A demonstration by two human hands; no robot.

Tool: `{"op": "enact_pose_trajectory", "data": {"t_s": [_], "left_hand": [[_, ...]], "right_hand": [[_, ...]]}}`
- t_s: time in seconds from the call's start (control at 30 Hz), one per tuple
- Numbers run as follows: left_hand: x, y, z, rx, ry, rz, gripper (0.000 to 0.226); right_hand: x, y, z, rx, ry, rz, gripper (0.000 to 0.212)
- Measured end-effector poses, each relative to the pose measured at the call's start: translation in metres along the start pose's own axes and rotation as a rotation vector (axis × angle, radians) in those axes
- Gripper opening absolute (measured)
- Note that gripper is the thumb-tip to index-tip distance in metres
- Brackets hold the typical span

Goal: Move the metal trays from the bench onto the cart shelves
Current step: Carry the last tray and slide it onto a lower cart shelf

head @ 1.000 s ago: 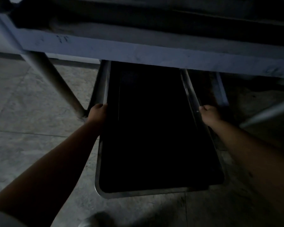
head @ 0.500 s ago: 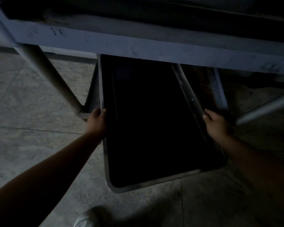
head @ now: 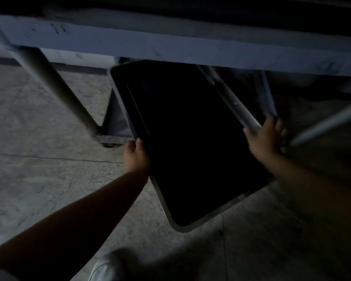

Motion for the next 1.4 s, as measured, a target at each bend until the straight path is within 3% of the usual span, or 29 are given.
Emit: {"op": "enact_pose_trajectory", "data": {"t_s": [0.03, 0.1, 0.27, 0.37, 0.47, 0.63, 0.7, 0.9, 1.0, 1.13, 1.2, 1.33, 1.4], "left_hand": [[0.0, 0.0, -0.001, -0.013, -0.008, -0.009, 0.033], [0.001, -0.002, -0.002, -0.02, -0.015, 0.002, 0.034], [0.001, -0.003, -0.001, 0.013, 0.006, 0.025, 0.035], [0.003, -0.005, -0.001, 0.047, 0.02, 0.043, 0.03], [0.005, -0.007, 0.003, 0.075, 0.025, 0.069, 0.028], [0.023, -0.02, 0.029, 0.255, 0.164, 0.27, 0.026], [0.031, -0.027, 0.032, 0.304, 0.191, 0.341, 0.024], [0.055, -0.06, 0.027, 0.362, 0.251, 0.461, 0.016], [0.067, -0.075, 0.026, 0.44, 0.335, 0.489, 0.016], [0.088, -0.1, 0.018, 0.548, 0.423, 0.5, 0.019], [0.099, -0.117, 0.011, 0.558, 0.42, 0.528, 0.026], [0.115, -0.141, 0.005, 0.45, 0.457, 0.574, 0.035], [0.115, -0.141, 0.001, 0.244, 0.377, 0.633, 0.039]], "right_hand": [[0.035, 0.021, -0.001, 0.02, 0.0, -0.107, 0.067], [0.097, 0.041, -0.012, 0.022, -0.038, -0.151, 0.064], [0.133, 0.031, -0.073, -0.011, -0.48, 0.148, 0.058], [0.163, 0.013, -0.076, -0.165, -0.633, 0.374, 0.038], [0.172, 0.014, -0.073, -0.387, -0.676, 0.356, 0.027], [0.129, 0.006, -0.088, -0.645, -0.712, 0.332, 0.021], [0.096, -0.004, -0.09, -0.683, -0.669, 0.322, 0.019], [-0.002, -0.012, -0.085, -0.443, -0.563, 0.17, 0.01], [-0.009, 0.005, -0.039, -0.148, -0.233, 0.105, 0.029], [0.091, -0.009, 0.065, -0.123, 0.274, 0.348, 0.036], [0.124, -0.016, 0.084, 0.066, 0.428, 0.295, 0.045], [0.11, -0.025, 0.067, 0.192, 0.358, 0.162, 0.04], [0.097, -0.023, 0.059, 0.168, 0.409, 0.078, 0.042]]}}
Point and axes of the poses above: each hand's wrist, its own x-axis away from the middle knuckle, its own y-axis out of the back of the hand, z = x × y, the point moved 10 cm from there along -x, towards the middle knuckle, and after that the axes turned 11 degrees about -z, right-handed, at the moved point
